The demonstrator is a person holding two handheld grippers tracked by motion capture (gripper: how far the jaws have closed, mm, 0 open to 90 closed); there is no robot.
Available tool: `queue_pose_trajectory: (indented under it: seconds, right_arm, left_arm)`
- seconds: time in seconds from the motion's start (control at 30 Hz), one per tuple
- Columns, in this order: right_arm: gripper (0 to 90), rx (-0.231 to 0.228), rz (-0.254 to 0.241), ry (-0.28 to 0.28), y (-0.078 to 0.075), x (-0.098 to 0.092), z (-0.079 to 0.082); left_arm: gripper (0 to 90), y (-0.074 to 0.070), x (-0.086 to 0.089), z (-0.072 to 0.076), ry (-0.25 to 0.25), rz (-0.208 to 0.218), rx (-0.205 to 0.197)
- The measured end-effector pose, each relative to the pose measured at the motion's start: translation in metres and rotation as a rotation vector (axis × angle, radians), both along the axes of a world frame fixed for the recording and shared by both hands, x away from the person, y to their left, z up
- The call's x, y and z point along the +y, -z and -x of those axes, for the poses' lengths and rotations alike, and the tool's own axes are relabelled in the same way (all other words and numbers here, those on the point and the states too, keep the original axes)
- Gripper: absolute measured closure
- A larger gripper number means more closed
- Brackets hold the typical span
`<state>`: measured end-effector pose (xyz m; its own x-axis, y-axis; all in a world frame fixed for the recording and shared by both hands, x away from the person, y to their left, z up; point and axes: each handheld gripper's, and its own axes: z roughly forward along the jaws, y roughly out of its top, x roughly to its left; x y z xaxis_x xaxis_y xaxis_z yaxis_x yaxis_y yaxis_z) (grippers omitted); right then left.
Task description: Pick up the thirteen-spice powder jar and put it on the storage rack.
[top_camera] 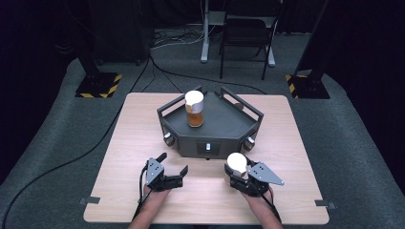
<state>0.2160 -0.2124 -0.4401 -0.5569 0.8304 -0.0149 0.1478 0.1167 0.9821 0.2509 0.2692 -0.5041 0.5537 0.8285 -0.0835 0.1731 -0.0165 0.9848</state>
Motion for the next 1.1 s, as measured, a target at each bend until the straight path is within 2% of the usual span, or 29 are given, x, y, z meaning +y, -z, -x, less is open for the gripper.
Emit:
queue_pose_trajectory:
  seconds: [0.43, 1.1]
  right_arm:
    - [29.4, -0.030, 0.008, -0.041, -0.026, 0.002, -0.005]
    - [29.5, -0.050, 0.001, -0.062, -0.050, 0.005, -0.013]
  left_arm:
    - [0.2, 0.000, 0.000, 0.000, -0.002, 0.001, -0.001]
    - [0.2, 0.000, 0.000, 0.000, 0.002, 0.000, -0.002]
